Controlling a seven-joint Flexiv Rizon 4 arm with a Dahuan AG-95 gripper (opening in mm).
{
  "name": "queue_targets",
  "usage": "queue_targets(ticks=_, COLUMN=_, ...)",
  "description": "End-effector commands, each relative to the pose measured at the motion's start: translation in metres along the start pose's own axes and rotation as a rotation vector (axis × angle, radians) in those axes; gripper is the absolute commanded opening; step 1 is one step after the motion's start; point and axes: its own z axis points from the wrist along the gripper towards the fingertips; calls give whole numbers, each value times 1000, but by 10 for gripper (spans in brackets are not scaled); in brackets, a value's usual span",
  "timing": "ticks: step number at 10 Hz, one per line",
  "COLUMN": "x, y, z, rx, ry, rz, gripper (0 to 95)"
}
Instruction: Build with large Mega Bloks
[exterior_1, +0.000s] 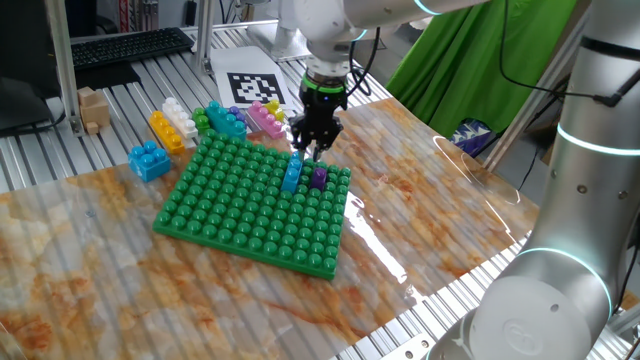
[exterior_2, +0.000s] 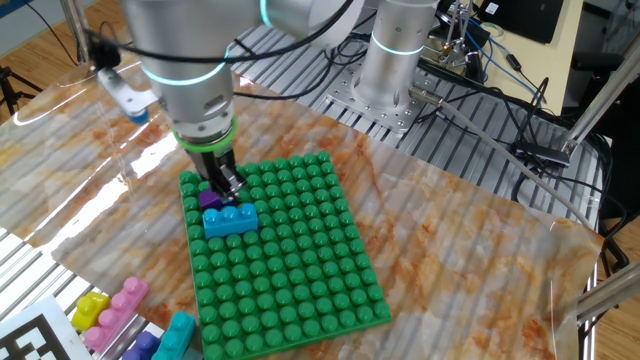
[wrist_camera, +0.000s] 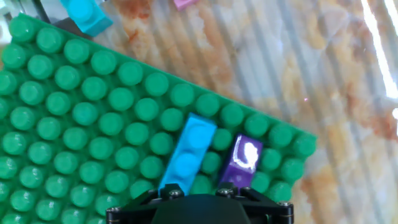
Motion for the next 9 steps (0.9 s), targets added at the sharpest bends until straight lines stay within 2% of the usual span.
queue_targets(ticks=1, x=-5, y=-5, z=4, rx=1, ry=-4, rz=-10, gripper=0)
queue_targets(ticks=4, x=-15, y=-7, z=13, rx=-5, ry=-10, rz=-7, gripper=0)
queue_targets(ticks=6, x=-20, y=1, z=21, rx=-12, ry=-22, rz=16, gripper=0)
queue_targets(ticks=8, x=-24, y=10, z=28, rx=-36, ry=-39, rz=41, gripper=0)
queue_targets(ticks=9, x=-25, y=14, z=31, rx=-37, ry=-44, rz=45, gripper=0)
